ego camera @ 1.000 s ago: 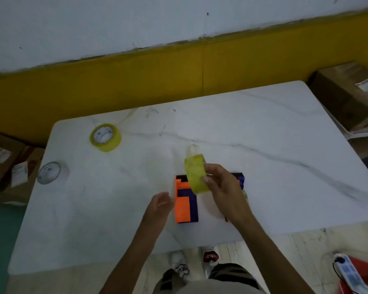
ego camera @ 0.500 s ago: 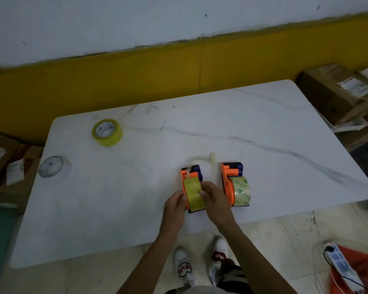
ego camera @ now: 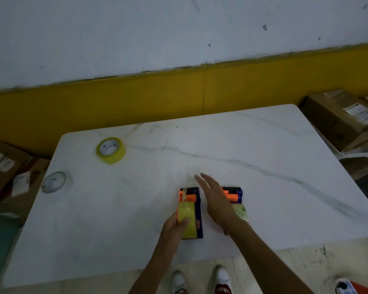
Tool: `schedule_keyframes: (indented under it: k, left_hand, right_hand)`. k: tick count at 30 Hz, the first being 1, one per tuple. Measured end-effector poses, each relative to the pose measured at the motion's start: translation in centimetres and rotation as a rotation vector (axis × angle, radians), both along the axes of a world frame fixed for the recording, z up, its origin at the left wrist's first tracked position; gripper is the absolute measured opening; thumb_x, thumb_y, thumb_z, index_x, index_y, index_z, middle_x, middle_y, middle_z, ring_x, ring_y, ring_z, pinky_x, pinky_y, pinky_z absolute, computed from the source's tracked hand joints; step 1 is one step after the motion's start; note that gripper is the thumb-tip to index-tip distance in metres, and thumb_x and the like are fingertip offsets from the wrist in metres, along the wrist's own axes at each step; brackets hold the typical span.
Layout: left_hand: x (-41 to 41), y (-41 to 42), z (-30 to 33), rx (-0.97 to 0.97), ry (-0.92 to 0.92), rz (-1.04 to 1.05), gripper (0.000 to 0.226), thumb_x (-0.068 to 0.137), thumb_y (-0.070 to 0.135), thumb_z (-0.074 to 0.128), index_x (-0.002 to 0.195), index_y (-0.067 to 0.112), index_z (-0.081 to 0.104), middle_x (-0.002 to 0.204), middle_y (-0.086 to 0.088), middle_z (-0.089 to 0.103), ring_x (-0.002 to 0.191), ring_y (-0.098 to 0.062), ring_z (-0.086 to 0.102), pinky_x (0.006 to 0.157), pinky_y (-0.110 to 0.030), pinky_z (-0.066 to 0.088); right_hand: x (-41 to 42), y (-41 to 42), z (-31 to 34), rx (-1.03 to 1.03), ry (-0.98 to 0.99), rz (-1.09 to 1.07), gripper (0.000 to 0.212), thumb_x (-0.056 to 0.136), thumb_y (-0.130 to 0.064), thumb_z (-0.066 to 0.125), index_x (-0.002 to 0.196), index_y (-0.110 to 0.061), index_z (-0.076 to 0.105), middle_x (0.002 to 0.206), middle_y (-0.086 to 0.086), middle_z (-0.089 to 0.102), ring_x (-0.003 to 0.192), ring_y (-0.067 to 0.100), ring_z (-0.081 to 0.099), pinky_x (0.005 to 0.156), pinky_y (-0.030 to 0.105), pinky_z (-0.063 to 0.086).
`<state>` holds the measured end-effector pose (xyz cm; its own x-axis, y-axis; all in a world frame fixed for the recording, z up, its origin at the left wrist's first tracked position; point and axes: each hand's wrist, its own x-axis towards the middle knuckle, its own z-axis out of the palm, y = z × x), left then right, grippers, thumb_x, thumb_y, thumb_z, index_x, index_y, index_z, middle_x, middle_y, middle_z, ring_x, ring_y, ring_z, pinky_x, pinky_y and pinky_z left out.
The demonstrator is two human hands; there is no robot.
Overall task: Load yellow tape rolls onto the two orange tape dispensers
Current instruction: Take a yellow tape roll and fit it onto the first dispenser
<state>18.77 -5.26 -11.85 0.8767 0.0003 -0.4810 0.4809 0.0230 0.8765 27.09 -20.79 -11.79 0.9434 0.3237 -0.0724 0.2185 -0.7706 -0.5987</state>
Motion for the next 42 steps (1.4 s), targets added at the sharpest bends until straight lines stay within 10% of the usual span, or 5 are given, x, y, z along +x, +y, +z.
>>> schedule_keyframes:
  k: [6,12,20,37,42]
  left_hand:
    - [-0.4,1.8,2.7,-0.076,-0.076,0.084,0.122,0.021,0.073,0.081,0.114,-0.003,0.059,0.099,-0.009,0.073,0.092,-0.023,0.067,0.079,-0.04,0.056]
    - [-1.7,2.6,6.5,-0.225,-0.129,0.127,0.072,0.05,0.055,0.084,0.11,0.016,0.071,0.105,-0.011,0.076,0.097,-0.027,0.07,0.077,-0.033,0.058]
    - [0.5,0.5,6.5,-0.207,-0.181,0.363,0.053,0.063,0.047,0.078,0.106,0.017,0.071,0.1,-0.005,0.077,0.093,-0.02,0.071,0.073,-0.028,0.059]
    - [1.3,0.4,-0.3,0.28,-0.049,0.148,0.014,0.096,0.034,0.042,0.102,0.033,0.055,0.094,0.009,0.066,0.083,-0.002,0.066,0.071,-0.017,0.052]
    - [0.6,1.1,-1.3,0.44,-0.074,0.156,0.019,0.098,0.028,0.04,0.104,0.015,0.053,0.081,0.003,0.061,0.067,0.004,0.058,0.06,-0.012,0.044]
  right_hand:
    - [10.0,-0.6,-4.9,-0.184,-0.054,0.398,0.06,0.059,0.013,0.078,0.116,0.0,0.065,0.117,0.023,0.068,0.112,0.047,0.06,0.09,0.059,0.052]
    - [9.8,0.8,-4.0,0.213,0.051,0.01,0.018,0.088,0.0,0.061,0.101,0.002,0.073,0.095,0.016,0.076,0.077,0.001,0.069,0.081,0.017,0.051]
    - [0.6,2.6,-3.0,0.384,0.439,-0.202,0.045,0.087,0.002,0.055,0.061,-0.033,0.064,0.083,0.004,0.074,0.074,0.022,0.069,0.073,0.039,0.057]
    - [-3.7,4.6,-4.6,1.064,0.928,-0.62,0.033,0.09,0.005,0.041,0.096,0.0,0.073,0.092,0.019,0.076,0.087,0.034,0.072,0.081,0.046,0.057]
    - [-3.4,4.8,-3.2,0.428,0.597,-0.449,0.02,0.09,-0.006,0.049,0.088,-0.003,0.068,0.083,0.017,0.073,0.079,0.032,0.07,0.078,0.048,0.059]
